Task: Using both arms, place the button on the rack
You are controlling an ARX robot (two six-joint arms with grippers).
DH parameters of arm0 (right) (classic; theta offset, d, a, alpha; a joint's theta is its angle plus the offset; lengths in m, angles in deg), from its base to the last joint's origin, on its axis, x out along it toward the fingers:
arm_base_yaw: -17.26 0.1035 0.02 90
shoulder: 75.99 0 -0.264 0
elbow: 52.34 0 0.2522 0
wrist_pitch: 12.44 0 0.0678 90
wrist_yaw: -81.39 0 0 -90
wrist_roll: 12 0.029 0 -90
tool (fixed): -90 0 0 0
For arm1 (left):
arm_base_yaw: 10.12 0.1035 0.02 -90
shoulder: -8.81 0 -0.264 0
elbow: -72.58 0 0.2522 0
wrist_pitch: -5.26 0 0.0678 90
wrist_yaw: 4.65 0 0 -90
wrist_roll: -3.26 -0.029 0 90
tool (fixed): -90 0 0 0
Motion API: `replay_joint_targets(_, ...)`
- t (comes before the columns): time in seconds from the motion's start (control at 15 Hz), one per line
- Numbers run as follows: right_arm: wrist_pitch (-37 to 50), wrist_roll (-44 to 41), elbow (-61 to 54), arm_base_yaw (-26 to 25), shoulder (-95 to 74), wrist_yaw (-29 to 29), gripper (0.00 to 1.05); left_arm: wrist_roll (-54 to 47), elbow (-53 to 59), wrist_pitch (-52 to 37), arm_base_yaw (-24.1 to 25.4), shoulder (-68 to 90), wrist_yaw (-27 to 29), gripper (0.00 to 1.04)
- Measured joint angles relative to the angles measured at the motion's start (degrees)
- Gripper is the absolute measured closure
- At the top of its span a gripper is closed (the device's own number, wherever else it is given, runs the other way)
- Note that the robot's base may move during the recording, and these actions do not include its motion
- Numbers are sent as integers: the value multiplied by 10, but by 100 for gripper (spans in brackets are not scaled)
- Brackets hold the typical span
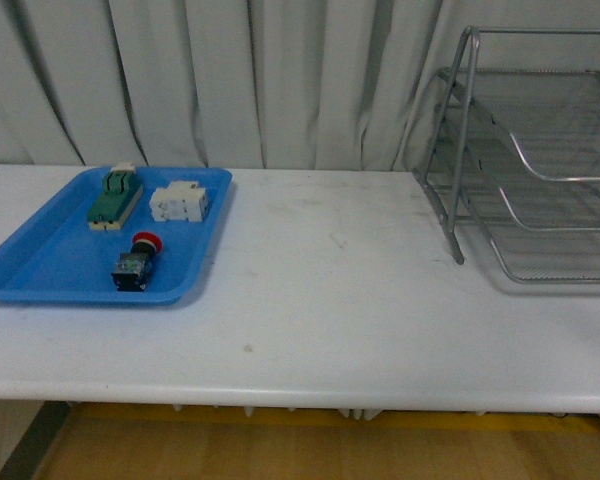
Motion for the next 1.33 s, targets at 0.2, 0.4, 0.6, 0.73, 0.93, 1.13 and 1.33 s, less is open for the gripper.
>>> replay_joint_targets(0.2, -4, 57, 33, 17, -109, 41, 7, 0, 0, 0, 0, 0, 0, 7)
replay_joint_targets(0.4, 27, 128, 54, 55, -181, 42, 7, 0, 0, 0, 0, 0, 0, 7)
replay_joint_targets(0.6, 60, 186, 55, 91, -215, 48, 7, 0, 0, 0, 0, 0, 0, 7)
replay_joint_targets(0.73, 92, 219, 54, 114, -217, 49, 7, 0, 0, 0, 0, 0, 0, 7)
replay_joint_targets(0.93, 87, 247, 56, 131, -247, 49, 7, 0, 0, 0, 0, 0, 0, 7)
replay_joint_targets(1.13, 94, 250, 55, 136, -251, 50, 7, 0, 0, 0, 0, 0, 0, 7)
replay_joint_targets(1.33, 74, 249, 71, 140, -264, 52, 7, 0, 0, 0, 0, 0, 0, 7)
